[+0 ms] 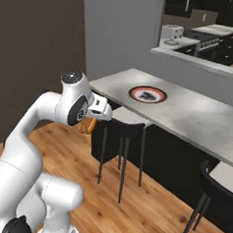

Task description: Move the hot dog bun to the plate on the dining table and place the condiment next to that plate. Then navigate to the fridge and take the sausage and place it on the plate as well.

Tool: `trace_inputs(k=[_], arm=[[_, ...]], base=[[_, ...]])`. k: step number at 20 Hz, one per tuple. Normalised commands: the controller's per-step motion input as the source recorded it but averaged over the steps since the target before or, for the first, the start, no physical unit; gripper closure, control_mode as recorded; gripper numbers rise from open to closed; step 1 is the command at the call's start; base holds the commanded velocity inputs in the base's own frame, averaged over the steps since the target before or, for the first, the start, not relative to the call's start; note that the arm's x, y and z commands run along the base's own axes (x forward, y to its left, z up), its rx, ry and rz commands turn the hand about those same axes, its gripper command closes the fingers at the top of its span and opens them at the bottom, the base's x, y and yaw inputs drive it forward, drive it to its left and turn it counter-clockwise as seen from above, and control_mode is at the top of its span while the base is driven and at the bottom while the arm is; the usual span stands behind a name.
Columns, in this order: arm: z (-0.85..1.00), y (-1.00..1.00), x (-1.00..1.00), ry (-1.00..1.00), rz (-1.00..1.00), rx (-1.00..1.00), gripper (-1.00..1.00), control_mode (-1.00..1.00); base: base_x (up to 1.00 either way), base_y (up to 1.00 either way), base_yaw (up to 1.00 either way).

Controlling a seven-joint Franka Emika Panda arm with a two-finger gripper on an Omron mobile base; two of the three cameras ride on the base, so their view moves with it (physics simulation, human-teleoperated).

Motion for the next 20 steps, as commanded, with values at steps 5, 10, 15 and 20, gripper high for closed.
trace_inputs(k=[5, 10, 15, 20], arm=[[0.00, 0.00, 0.00, 0.00, 0.00, 0.00, 1.00, 1.00], [0.00, 0.00, 0.00, 0.00, 0.00, 0.00, 1.00, 1.00], [0.00, 0.00, 0.00, 0.00, 0.00, 0.00, 1.00, 1.00], [0.00, 0.00, 0.00, 0.00, 0.00, 0.00, 1.00, 1.00]], base=[[0.59, 0.58, -0.44], [0.72, 0.55, -0.39], [0.81, 0.48, -0.24], [0.89, 0.39, -0.17]])
